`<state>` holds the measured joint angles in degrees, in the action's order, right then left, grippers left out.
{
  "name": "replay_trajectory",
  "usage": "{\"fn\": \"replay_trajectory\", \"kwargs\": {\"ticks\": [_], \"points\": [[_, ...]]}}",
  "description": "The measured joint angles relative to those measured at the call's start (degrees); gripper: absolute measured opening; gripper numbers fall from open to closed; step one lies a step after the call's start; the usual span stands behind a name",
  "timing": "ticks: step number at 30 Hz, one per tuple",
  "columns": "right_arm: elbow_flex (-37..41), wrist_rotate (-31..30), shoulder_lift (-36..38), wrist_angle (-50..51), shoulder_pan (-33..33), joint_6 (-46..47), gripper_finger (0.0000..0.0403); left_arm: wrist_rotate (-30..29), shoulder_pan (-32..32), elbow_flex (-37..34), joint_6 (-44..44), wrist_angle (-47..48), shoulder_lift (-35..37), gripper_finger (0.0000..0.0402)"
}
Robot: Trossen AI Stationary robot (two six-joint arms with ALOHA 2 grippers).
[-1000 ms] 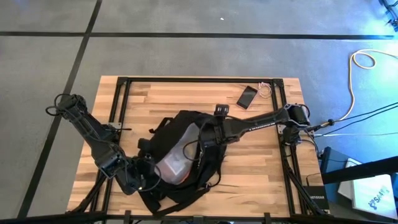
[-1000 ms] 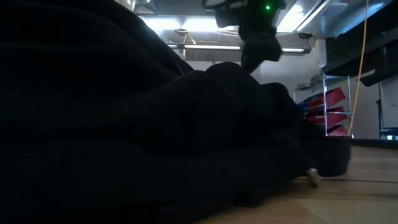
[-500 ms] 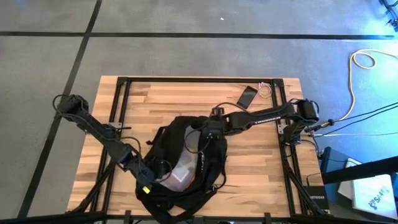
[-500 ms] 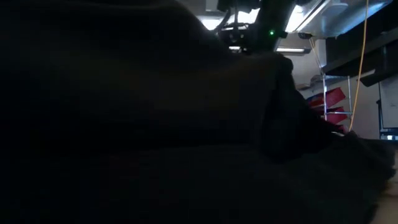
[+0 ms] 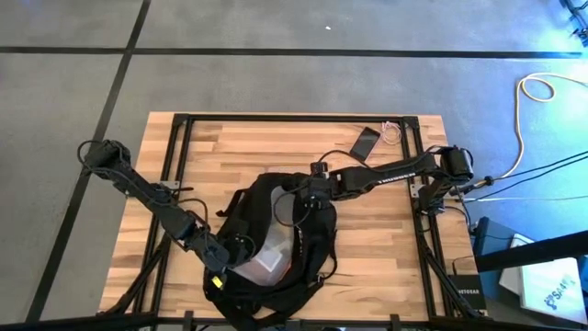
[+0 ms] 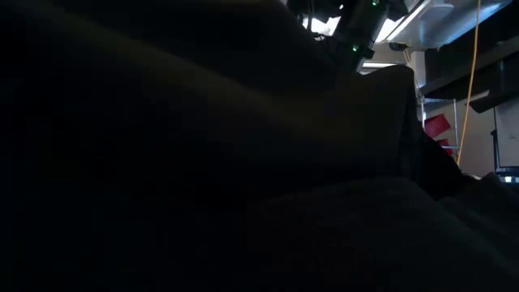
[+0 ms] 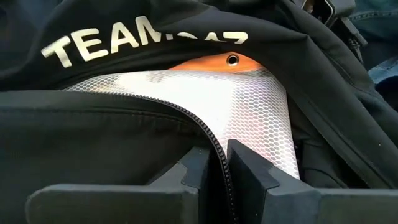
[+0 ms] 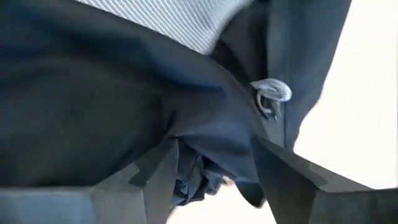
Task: Unpack backpack
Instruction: Close the black backpack
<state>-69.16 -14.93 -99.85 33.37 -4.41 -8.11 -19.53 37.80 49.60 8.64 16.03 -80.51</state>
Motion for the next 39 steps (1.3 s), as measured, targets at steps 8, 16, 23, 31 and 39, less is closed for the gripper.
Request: {"fn": "replay_trajectory", "kwargs": {"ticks": [8,16,23,31,39], "points": [[-0.01,7.85,0.0,-7.04,1.18,-0.78,0.0193,-0.04,-0.09,0.0,-1.59,0.3,0.0,0.0043],[-0.01,6.07,-0.02,-7.92,1.93,0.37,0.0193,-0.08,-0.09,0.0,-1.83,1.36,0.0,0.0043],[-0.01,2.53,-0.04,-6.36,2.24,-0.14,0.0137,2.83,0.32,0.0,-5.14,-0.09,0.0,0.0043],[-0.01,5.63,-0.07,-6.31,3.3,-0.2,0.0034,3.37,0.61,0.0,-10.14,-4.12,0.0,0.0043],[-0.01,5.45,-0.07,-6.08,3.39,-1.39,0.0001,2.73,0.4,0.0,-12.36,-6.98,0.0,0.0071]]}}
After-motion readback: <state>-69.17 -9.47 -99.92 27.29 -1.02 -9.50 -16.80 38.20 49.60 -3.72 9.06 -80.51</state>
